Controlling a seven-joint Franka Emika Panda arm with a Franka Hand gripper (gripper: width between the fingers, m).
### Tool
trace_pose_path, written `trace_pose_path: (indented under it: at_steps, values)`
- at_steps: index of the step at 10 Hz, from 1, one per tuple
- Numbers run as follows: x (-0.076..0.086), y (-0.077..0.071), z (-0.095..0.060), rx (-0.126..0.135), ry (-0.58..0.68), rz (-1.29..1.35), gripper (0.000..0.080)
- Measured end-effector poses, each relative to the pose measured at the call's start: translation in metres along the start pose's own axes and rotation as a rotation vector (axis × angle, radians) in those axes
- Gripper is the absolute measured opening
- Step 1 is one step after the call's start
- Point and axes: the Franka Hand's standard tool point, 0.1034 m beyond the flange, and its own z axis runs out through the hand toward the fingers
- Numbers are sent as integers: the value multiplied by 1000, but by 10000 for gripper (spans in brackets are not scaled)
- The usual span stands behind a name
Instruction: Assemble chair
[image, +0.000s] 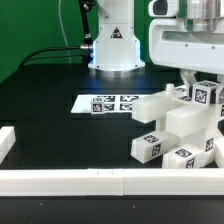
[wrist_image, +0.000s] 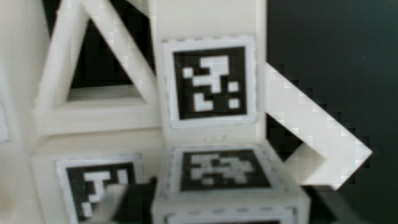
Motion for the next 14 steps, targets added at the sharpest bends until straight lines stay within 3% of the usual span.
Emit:
trace_pose_path:
  at_steps: [1, 2, 3, 6, 14]
  values:
    - [1, 0, -1, 4, -1, -6, 548]
    - [6, 0, -7, 13, 1, -19, 548]
    - [10, 2, -14, 23, 3, -32, 631]
    - [29, 18, -45, 58, 9, -105, 648]
    - [27, 19, -40, 50, 7, -104, 648]
